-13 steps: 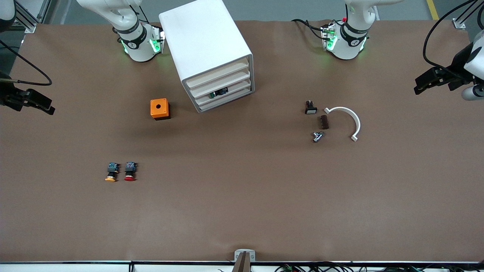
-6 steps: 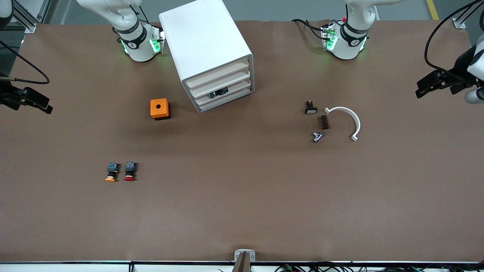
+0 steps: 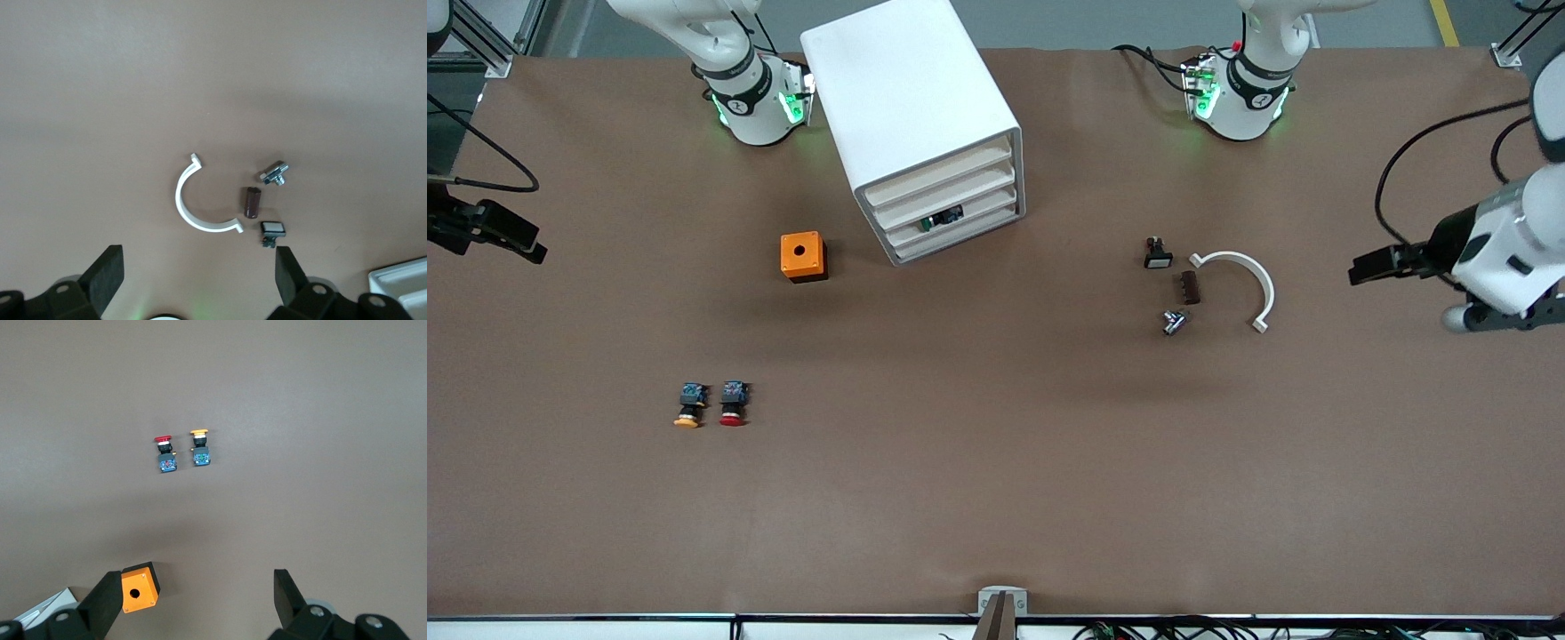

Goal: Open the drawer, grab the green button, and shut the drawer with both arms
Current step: 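Reach the left gripper toward the cabinet drawer handle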

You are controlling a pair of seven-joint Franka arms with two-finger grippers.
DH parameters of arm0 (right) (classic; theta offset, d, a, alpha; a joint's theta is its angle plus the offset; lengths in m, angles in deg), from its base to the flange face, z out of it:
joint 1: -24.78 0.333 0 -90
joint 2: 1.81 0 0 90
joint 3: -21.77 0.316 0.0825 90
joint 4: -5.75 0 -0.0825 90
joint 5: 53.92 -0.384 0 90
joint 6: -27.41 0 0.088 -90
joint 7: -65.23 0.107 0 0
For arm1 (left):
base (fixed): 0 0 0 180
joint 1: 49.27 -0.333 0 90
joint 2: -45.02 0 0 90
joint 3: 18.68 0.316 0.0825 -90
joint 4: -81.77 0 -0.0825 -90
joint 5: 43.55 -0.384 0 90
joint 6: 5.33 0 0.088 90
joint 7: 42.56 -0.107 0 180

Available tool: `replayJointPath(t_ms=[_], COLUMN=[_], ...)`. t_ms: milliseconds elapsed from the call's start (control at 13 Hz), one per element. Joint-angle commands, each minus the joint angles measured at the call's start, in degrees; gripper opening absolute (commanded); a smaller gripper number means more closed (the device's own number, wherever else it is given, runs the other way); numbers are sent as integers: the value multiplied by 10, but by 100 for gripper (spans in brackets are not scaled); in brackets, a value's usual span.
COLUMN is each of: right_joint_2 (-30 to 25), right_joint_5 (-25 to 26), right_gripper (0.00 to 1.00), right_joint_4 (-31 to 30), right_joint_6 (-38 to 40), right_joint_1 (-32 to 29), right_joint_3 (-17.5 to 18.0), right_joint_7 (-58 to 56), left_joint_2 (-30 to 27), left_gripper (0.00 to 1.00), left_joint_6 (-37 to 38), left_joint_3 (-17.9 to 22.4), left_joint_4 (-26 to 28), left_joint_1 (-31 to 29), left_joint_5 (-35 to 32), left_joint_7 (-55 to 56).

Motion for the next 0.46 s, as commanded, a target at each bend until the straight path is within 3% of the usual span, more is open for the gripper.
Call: replayJointPath(t_ms=[0, 385], right_joint_2=[-12, -11], right_joint_5=[-1, -1], right_gripper=[100, 100], right_joint_4=[-9, -10], right_joint_6=[4, 5], right_joint_1=[-6, -6], right_joint_3=[2, 2], right_joint_7=[-1, 4], left_joint_2=[67, 149], left_gripper=[100, 100], left_joint_6=[10, -11], left_joint_3=[-3, -3], left_joint_4=[-57, -59], left_joint_1=[22, 77], left_joint_5=[7, 8], left_joint_7=[77, 285])
